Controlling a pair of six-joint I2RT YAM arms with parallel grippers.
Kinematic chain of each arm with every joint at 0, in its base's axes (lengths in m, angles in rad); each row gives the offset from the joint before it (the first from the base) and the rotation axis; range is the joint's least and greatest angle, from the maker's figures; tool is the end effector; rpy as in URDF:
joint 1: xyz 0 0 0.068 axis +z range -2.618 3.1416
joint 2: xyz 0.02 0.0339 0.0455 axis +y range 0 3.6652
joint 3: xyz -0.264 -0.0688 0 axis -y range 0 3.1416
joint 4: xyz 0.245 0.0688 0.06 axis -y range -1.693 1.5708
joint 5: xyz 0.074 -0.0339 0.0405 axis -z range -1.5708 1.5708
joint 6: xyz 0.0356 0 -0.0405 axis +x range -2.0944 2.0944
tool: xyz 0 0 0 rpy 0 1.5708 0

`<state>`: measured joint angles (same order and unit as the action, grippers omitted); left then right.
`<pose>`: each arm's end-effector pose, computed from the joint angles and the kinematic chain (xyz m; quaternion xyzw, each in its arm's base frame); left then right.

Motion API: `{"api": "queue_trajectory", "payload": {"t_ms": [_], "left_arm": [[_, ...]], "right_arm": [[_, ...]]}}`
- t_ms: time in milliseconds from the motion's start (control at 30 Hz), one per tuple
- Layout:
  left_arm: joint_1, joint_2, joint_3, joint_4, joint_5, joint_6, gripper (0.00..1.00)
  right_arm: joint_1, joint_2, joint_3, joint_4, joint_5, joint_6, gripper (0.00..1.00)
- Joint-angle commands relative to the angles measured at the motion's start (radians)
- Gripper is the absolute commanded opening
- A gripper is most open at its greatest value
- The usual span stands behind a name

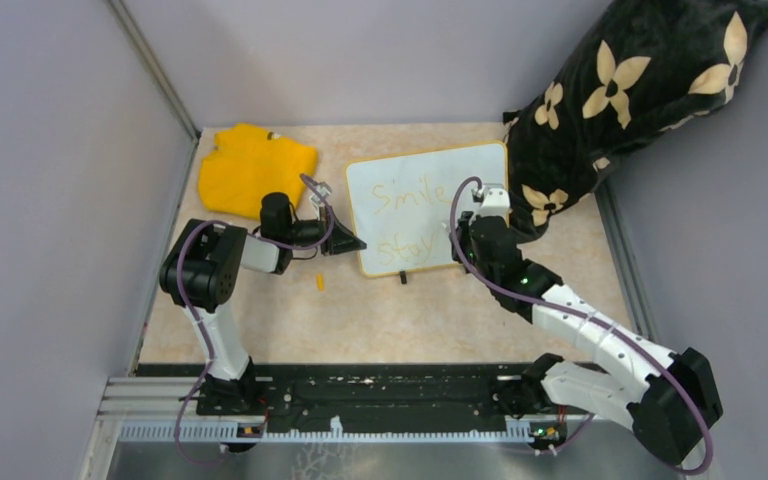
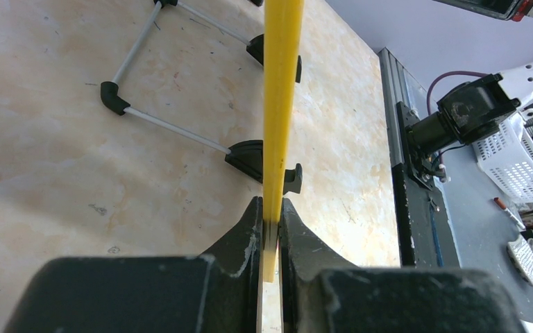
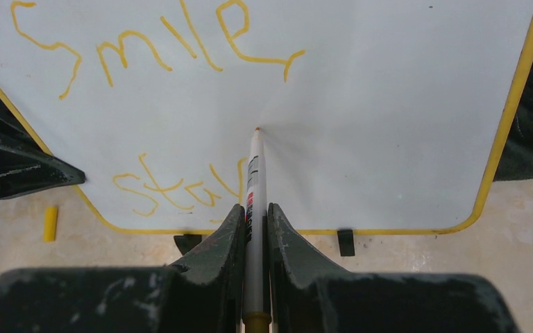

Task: Write a sentence on the whiteboard

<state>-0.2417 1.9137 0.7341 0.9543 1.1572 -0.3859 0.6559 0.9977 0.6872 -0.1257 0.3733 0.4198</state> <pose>0.3259 -0.1139 0.1388 0.2927 0.6777 -0.5679 0.3642 0.1867 0.1273 0.2723 0.0014 0.8347 0.1361 0.5336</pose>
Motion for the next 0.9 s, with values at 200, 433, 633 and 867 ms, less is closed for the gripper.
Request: {"api": "queue_trajectory", "payload": {"t_ms": [200,433,633,867], "left_arm": [[-0.014,0.015,0.002,-0.094,-0.051,0.027,0.0],[-0.014,0.014,0.002,-0.094,-0.051,0.027,0.0],[-0.015,0.013,0.003,-0.094,-0.05,0.025,0.0],[-0.018,0.011,0.001,-0.094,-0.05,0.027,0.0]], "right_arm": [[-0.009,0.0,-0.018,0.042,0.026,0.012,0.0],[-0.009,-0.022,-0.046,0.03,0.025,0.019,0.0],[-0.01,-0.044,-0.077,0.02,0.017,0.029,0.0],[-0.01,-0.066,-0.105,0.004,-0.013,0.042,0.0]]}}
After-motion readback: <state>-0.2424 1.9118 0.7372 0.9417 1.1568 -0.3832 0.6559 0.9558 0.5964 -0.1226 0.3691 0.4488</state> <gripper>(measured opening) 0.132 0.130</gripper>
